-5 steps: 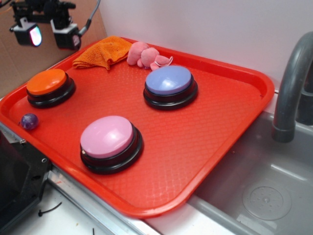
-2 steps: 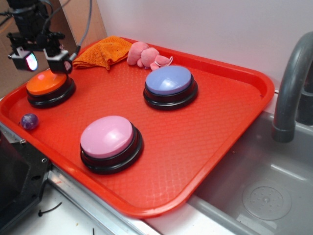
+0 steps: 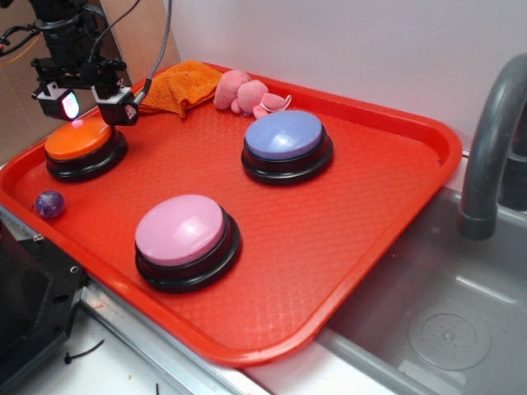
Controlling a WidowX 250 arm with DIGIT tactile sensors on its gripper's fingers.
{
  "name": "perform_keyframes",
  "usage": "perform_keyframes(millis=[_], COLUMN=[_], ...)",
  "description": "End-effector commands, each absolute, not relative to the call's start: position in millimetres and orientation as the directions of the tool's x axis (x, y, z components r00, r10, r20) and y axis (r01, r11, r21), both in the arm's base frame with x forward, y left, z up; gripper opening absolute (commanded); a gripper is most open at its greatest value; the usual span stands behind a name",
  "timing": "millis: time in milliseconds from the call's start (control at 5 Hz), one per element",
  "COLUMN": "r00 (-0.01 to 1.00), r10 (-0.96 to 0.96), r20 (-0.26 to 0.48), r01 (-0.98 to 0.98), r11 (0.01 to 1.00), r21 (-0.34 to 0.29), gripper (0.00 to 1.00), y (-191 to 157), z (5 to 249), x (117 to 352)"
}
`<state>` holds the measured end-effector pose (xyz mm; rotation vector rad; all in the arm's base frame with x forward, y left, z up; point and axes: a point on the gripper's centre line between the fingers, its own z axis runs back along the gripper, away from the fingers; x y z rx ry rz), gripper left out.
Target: Push the orange button.
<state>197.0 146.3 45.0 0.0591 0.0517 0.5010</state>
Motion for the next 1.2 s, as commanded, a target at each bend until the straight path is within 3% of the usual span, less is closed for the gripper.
perform_keyframes(millis=[0, 1000], r00=[0.888, 0.923], r10=[0.459, 0.382], r20=[0.006, 0.042], r01=[-0.458, -0.384], r11=[0.886, 0.921], r21=[0.074, 0.063], gripper=[1.00, 1.00], y=[143.1, 133.2], z=[73.9, 135.4], x=[191.8, 200.1])
